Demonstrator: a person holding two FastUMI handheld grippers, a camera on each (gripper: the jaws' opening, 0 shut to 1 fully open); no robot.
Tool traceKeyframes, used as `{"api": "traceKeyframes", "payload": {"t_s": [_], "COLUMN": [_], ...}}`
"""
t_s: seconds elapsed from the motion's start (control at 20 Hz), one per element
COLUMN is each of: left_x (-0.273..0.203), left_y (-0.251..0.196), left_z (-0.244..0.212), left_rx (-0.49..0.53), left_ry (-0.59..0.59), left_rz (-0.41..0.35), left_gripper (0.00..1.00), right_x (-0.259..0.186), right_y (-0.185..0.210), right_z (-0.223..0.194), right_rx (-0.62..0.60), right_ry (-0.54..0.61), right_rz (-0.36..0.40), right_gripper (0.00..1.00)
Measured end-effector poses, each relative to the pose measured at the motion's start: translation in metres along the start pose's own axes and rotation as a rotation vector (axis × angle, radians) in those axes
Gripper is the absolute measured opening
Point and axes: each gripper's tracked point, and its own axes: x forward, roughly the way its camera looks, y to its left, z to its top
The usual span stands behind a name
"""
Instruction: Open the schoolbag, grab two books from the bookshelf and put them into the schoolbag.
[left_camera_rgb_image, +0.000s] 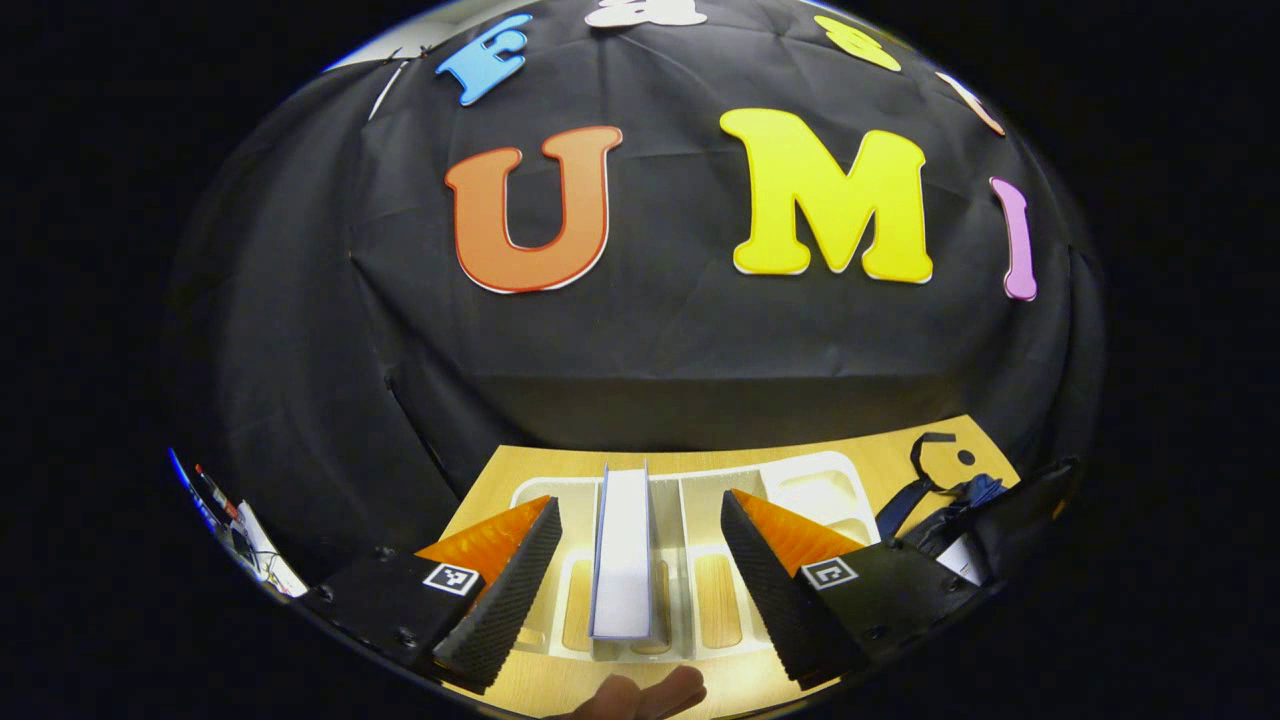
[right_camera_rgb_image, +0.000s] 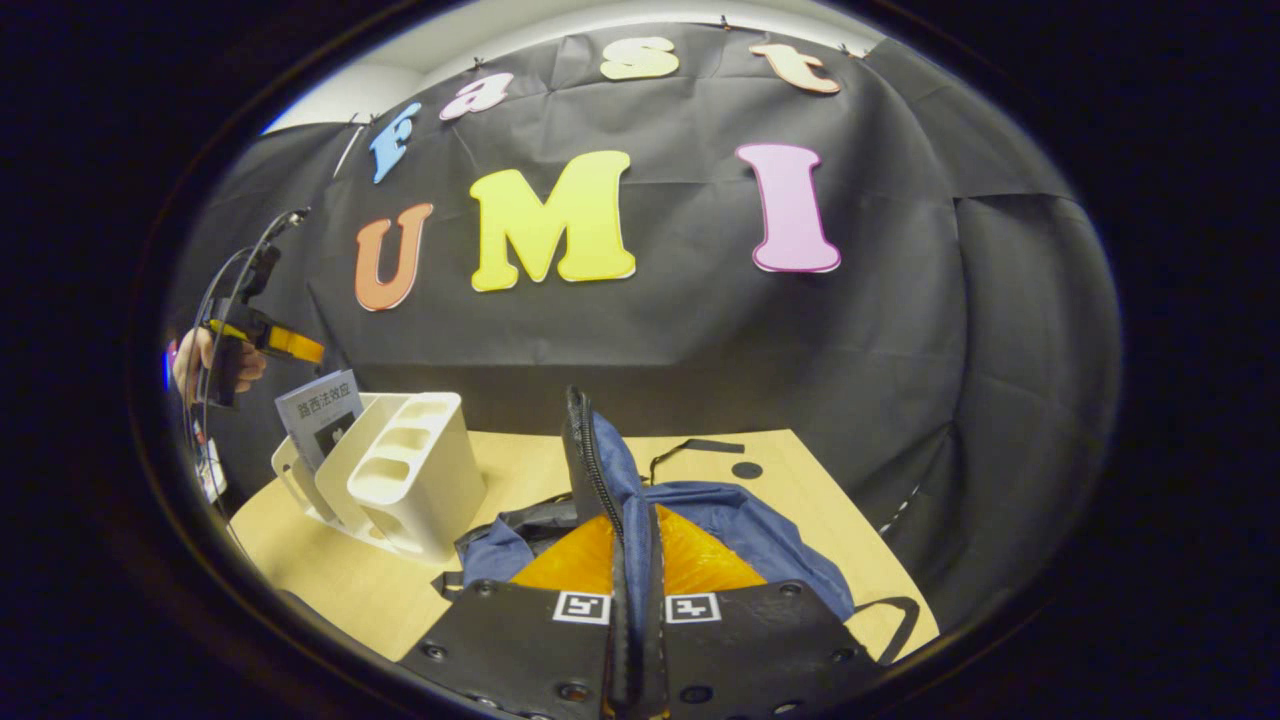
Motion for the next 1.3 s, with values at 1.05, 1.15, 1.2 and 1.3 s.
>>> {"api": "traceKeyframes", "payload": {"t_s": [1.05, 1.15, 1.2, 1.3], "left_x": [0.049, 0.044, 0.038, 0.029], "left_y": [-0.008, -0.015, -0.018, -0.017], "left_z": [-0.074, -0.077, -0.079, -0.081], "left_rx": [0.108, 0.073, 0.066, 0.080], "left_ry": [0.536, 0.538, 0.542, 0.528], "left_rz": [-0.037, -0.075, -0.087, -0.097], "left_gripper": [0.58, 0.52, 0.49, 0.45], "right_x": [0.008, 0.005, 0.005, 0.003], "right_y": [-0.014, -0.015, -0.014, -0.014], "right_z": [-0.020, -0.020, -0.020, -0.023], "right_rx": [0.069, 0.073, 0.070, 0.063], "right_ry": [0.007, 0.006, 0.003, 0.005], "right_rz": [0.042, 0.044, 0.043, 0.041], "right_gripper": [0.06, 0.06, 0.06, 0.06]}}
